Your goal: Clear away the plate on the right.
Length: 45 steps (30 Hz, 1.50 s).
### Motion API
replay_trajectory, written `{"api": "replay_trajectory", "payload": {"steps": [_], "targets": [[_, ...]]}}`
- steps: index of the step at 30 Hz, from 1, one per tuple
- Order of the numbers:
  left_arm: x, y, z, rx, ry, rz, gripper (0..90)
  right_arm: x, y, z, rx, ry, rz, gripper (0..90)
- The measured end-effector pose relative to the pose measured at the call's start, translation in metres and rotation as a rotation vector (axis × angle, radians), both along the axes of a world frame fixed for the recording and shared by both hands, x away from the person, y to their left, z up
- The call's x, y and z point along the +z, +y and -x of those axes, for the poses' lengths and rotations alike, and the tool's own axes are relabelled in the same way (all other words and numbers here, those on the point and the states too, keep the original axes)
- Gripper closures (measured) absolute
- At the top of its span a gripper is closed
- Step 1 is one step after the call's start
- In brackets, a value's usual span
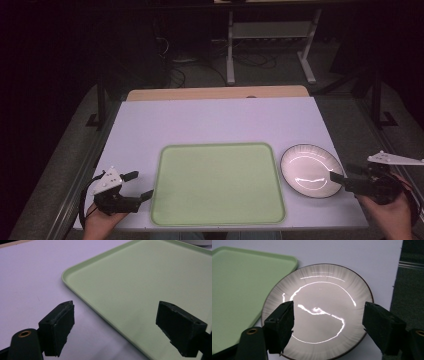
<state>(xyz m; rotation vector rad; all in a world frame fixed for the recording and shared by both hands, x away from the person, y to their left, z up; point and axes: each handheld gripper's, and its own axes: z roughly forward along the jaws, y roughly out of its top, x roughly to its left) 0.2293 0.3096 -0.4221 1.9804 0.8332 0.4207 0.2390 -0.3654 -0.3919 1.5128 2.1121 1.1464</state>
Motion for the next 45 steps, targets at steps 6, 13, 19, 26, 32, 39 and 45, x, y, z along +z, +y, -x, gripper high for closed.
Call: {"api": "replay_trajectory", "payload": {"steps": [6,13,19,26,32,39,45], "targets": [[0.000,0.000,0.000,0.001,0.001,-0.005,15.1,-0.005,-0.011,-0.010,-0.034,0.055,0.001,29.0],[0.000,0.000,0.000,0.001,0.002,0.002,15.1,-0.013,-0.019,-0.024,-0.087,0.118,-0.004,32.1],[-0.001,0.000,-0.001,0.000,0.005,-0.001,15.0,-0.023,-0.025,-0.035,-0.124,0.181,-0.030,38.9],[-0.001,0.001,-0.001,-0.005,0.006,-0.003,15.0,-0.030,-0.022,-0.045,-0.126,0.256,-0.020,49.1],[-0.001,0.000,-0.001,-0.005,0.007,-0.005,15.1,-0.036,-0.024,-0.051,-0.148,0.314,-0.045,51.8],[-0.001,0.000,-0.002,-0.002,0.012,-0.006,15.1,-0.045,-0.033,-0.055,-0.163,0.352,-0.141,57.1],[-0.001,0.001,-0.002,0.003,0.012,0.001,15.0,-0.048,-0.037,-0.057,-0.166,0.360,-0.193,60.4]]}}
